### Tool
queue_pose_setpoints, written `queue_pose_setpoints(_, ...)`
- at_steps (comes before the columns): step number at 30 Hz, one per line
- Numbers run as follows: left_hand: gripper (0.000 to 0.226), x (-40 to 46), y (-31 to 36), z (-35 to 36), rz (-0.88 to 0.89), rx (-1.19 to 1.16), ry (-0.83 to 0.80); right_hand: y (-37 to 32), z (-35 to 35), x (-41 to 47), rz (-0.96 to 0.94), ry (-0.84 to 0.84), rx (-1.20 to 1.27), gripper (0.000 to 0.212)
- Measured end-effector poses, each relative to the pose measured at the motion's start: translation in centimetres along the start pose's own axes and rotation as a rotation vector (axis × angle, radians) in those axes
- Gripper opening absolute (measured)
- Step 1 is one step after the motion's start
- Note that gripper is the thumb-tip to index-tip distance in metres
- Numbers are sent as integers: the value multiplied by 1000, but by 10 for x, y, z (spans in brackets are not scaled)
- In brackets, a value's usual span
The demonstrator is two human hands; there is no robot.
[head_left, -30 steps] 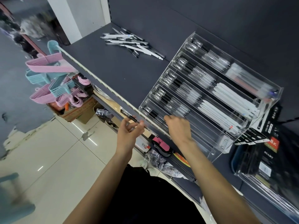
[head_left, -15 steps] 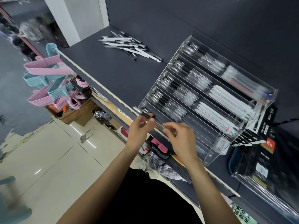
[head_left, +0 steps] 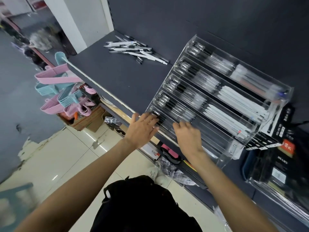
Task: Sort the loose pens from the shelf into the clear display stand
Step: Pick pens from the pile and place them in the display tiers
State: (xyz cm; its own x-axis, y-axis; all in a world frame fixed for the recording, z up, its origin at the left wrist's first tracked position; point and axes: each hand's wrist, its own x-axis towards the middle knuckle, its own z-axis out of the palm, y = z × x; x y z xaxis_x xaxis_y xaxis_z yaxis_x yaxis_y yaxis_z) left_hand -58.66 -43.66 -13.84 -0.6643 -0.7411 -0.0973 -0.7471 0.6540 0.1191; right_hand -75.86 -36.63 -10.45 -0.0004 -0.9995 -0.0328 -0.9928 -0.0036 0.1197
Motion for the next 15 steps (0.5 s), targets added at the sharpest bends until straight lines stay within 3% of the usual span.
queue_pose_setpoints(4, 61, 3, -7, 3, 59, 8, 39, -3, 2, 8, -88, -34, -124, 21)
queue_pose_setpoints(8, 44, 3, -24, -11, 155, -238, 219, -11, -8, 10, -104, 6, -5, 28)
queue_pose_setpoints(12, 23, 5, -71, -57, -100, -687, 515, -33, -38, 32, -163, 153, 320, 25)
queue_pose_setpoints(15, 6, 25, -131, -89, -232, -888, 685, -59, -61, 78, -189, 236, 430, 25)
